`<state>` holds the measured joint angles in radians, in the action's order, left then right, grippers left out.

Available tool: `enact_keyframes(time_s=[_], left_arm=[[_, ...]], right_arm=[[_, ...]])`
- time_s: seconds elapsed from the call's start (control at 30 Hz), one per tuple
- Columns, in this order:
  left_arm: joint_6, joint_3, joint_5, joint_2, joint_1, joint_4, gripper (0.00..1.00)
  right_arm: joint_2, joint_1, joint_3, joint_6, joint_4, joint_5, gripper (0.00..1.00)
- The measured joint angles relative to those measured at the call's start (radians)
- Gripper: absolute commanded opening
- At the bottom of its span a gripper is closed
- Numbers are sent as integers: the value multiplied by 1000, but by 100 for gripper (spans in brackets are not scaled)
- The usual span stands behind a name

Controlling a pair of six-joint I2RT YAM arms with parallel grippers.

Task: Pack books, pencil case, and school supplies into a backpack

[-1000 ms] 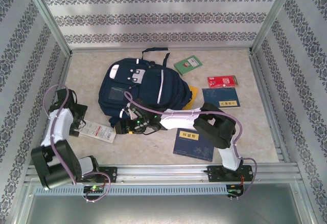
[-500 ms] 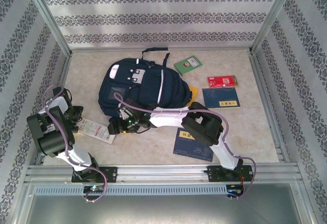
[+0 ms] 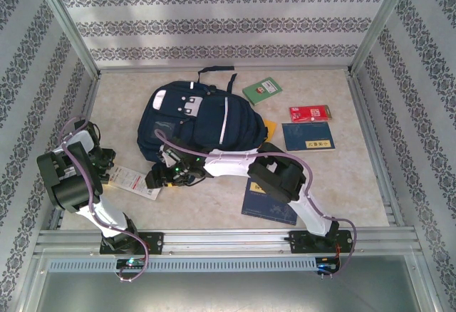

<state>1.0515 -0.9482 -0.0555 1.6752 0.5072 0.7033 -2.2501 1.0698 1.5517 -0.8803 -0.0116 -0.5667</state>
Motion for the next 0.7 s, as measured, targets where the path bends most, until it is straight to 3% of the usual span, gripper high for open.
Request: enact_keyframes(time_s=[0.33,0.7], left_arm=[[0,0,0,0,0,1,61],[0,-10,0,10,0,12,59]], right_arm=[[-61,-1,24,-191,-181,-72,79],[25,15,-8,-107,55,43,81]])
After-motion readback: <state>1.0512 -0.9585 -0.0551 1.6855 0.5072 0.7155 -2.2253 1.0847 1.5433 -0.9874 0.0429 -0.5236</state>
